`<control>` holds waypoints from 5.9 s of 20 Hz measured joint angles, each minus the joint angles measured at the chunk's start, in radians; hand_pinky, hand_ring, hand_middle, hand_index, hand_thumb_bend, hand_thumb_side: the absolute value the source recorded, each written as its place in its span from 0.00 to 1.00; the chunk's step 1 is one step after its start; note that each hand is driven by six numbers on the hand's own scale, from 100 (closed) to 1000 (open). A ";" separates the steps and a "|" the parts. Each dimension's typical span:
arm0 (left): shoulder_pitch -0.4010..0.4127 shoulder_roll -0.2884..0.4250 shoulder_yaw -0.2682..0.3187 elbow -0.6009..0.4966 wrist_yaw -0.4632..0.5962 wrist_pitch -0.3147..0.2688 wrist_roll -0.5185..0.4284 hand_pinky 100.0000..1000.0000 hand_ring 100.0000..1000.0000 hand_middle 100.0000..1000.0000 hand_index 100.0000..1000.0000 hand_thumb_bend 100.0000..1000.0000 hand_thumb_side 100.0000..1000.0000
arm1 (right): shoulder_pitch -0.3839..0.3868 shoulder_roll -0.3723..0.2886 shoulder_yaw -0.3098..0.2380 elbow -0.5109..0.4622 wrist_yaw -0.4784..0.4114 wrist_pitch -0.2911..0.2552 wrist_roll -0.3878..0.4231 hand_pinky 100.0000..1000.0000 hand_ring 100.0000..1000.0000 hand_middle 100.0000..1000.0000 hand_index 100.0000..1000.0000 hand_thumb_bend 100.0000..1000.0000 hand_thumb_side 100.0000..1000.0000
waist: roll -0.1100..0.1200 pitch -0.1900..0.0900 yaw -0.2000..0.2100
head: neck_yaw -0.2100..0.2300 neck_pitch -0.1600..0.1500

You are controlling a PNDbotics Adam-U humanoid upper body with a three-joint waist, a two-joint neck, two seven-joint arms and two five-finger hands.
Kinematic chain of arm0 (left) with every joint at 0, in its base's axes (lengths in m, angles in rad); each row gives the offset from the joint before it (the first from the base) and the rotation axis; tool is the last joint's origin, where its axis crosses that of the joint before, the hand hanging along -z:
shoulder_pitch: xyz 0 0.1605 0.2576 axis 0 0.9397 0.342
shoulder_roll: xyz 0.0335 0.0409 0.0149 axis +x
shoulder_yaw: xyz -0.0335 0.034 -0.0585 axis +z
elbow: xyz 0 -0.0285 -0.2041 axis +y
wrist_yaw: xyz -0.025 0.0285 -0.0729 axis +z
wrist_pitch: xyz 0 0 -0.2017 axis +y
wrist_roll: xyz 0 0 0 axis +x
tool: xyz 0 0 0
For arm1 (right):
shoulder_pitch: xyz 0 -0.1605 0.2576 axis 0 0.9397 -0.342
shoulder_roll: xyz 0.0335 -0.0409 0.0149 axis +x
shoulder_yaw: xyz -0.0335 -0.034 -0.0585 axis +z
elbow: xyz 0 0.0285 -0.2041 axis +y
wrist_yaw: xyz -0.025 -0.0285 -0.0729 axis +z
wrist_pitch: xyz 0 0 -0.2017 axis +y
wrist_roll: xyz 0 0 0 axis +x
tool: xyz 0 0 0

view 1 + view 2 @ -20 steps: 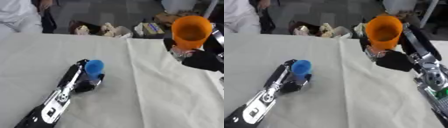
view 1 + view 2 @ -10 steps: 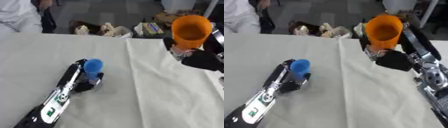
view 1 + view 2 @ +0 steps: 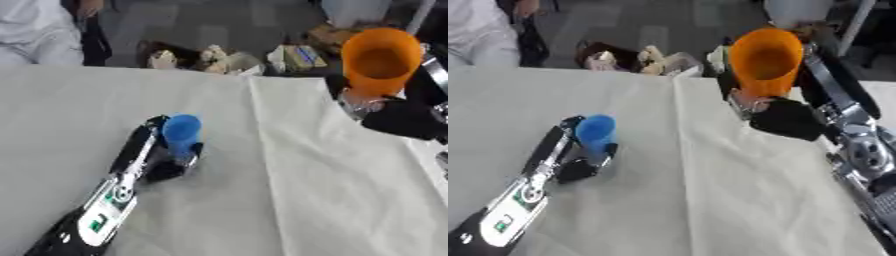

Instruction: Pour the contents of one cup into another cup.

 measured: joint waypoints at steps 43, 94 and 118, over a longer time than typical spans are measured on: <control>-0.042 0.074 -0.033 -0.215 0.102 0.130 -0.142 0.22 0.34 0.53 0.35 0.00 0.28 | -0.014 -0.026 -0.007 -0.001 -0.013 0.026 0.037 0.17 0.48 0.58 0.52 0.00 0.21 | -0.011 -0.027 0.006 | 0.006 0.020; 0.015 0.116 -0.124 -0.420 0.220 0.239 -0.261 0.20 0.32 0.49 0.28 0.00 0.26 | -0.258 0.062 0.068 0.230 0.451 0.130 0.391 0.15 0.47 0.57 0.52 0.00 0.37 | -0.035 -0.077 0.021 | -0.057 0.061; 0.035 0.034 -0.179 -0.498 0.071 0.381 -0.104 0.18 0.31 0.48 0.28 0.00 0.23 | -0.250 0.062 0.105 0.178 0.458 0.130 0.451 0.15 0.47 0.57 0.52 0.00 0.39 | -0.037 -0.077 0.028 | -0.012 0.035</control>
